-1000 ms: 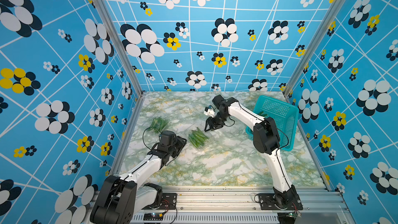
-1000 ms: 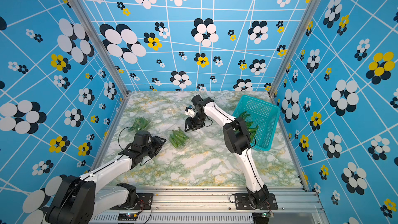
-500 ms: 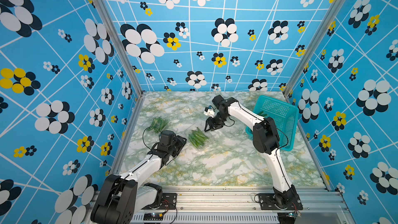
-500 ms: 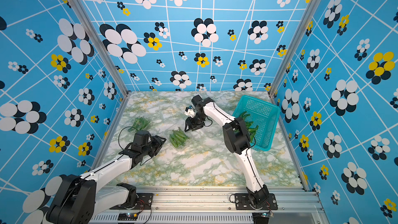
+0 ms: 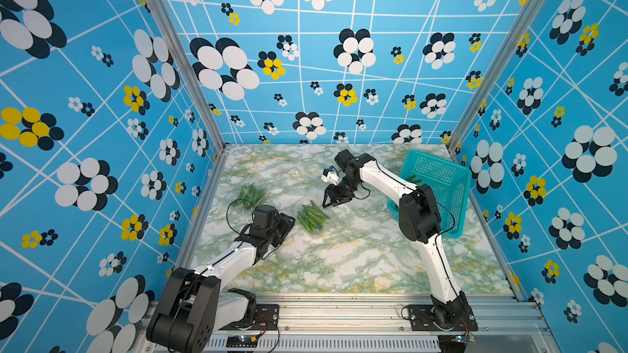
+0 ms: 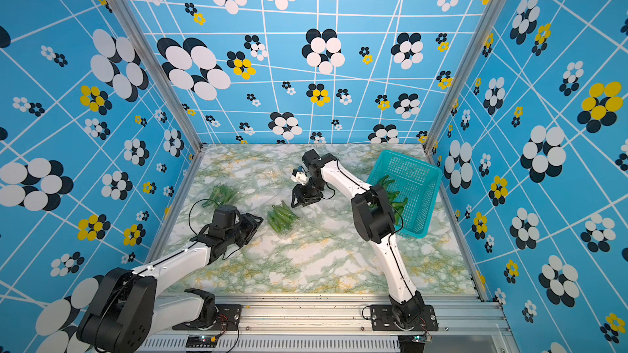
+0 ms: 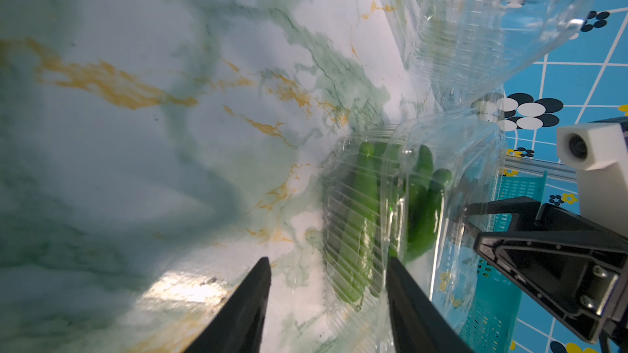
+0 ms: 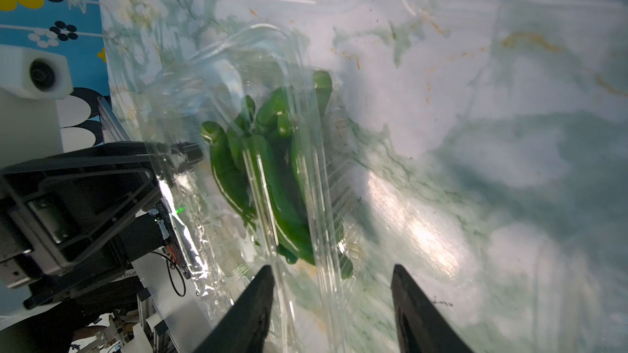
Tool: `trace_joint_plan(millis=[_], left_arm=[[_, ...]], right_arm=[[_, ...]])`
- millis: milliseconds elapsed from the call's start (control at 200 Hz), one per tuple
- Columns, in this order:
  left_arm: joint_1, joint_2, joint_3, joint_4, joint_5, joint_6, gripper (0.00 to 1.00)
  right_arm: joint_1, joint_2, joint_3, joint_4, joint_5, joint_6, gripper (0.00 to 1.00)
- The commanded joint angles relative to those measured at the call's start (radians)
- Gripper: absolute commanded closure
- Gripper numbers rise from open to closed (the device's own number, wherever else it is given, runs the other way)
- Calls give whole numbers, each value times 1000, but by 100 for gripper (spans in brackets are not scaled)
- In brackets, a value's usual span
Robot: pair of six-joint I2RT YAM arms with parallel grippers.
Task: Take small green peppers out of containers
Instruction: Open the packing box at the center of the board.
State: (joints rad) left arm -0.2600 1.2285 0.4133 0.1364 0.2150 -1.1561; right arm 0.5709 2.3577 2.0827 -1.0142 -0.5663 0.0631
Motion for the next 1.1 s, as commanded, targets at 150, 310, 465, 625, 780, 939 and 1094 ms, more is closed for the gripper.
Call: trace_joint_plan(millis=[150,310,465,625,780,939,1094], left_arm=[[4,63,7,71,26,20,44],[-5,99,9,145,36,9,44],[-13,118,18,169,43,6,44],[-16,110,14,170,50,7,44],[-20,107,18,164,51,13,44],[-25,140,22,210,70,9,45],[-47,152,35,225,70,9,45]], right_arm=[[1,23,27,-27,-35,-3,43],[1,32,26,-24,-51,-1,44],[0,44,34,-27,-58,1,44],[1,51,38,-29,-61,0,45],[2,53,40,-29,-64,1,45],[2,54,46,-36,-76,-6,45],[6,63,57,-47,-87,-10,46]])
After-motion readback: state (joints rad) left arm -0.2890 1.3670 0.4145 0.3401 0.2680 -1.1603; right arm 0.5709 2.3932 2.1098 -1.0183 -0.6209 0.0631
